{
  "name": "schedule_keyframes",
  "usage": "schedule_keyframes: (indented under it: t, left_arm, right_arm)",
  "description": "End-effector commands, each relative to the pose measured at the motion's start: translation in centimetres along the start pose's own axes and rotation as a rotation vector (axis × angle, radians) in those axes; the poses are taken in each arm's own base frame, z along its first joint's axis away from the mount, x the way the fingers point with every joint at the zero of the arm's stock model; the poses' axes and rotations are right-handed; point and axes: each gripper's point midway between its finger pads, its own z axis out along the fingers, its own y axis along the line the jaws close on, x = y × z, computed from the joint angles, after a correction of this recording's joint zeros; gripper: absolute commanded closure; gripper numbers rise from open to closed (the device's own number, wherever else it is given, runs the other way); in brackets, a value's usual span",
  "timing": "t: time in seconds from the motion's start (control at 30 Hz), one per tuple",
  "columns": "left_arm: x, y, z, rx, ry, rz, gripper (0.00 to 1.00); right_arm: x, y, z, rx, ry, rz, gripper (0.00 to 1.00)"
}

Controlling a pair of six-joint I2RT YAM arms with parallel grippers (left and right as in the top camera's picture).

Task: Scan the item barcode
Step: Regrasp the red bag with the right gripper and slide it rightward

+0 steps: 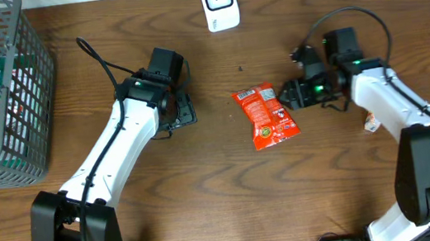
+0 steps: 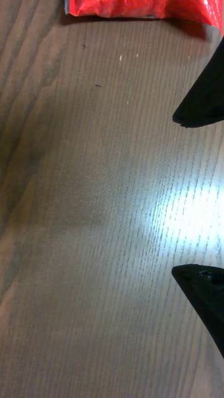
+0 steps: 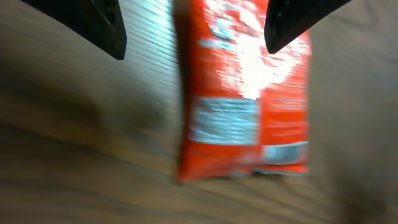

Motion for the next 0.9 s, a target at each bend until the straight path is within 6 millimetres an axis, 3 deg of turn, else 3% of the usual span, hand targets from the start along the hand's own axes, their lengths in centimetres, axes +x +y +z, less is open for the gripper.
schedule_keyframes:
  t: [0.0,0.27,0.4,0.5,0.63,0.73,0.87]
  left_arm:
    - [-0.1,0.3,0.1,-0.017,-0.004,0.003,0.29]
    - [0.0,0.3,0.1,-0.019,-0.001,0.003,0.29]
    - [0.0,0.3,0.1,-0.019,-0.002,0.003,0.29]
    - [0.0,0.3,0.1,-0.019,-0.001,0.003,0.29]
    - [0.0,0.3,0.1,-0.019,-0.001,0.004,0.29]
    - [0.0,0.3,0.1,-0.02,-0.001,0.004,0.29]
    - [0.1,0.4,0.1,-0.021,0.001,0.004,0.29]
  right_arm:
    - [0.4,1.4,1.5,0.027,0.03,-0.017,0.33]
    - [2.7,1.7,4.8,0.103,0.129,-0.051,0.32]
    - [3.5,0.5,5.5,0.159,0.159,-0.048,0.47]
    - [3.8,-0.1,5.4,0.186,0.174,-0.04,0.65]
    - [3.2,-0.5,4.3,0.192,0.152,-0.024,0.91]
    - [2.8,-1.4,2.6,0.227,0.132,-0.004,0.92]
    - [3.2,-5.2,-0.7,0.417,0.139,0.037,0.91]
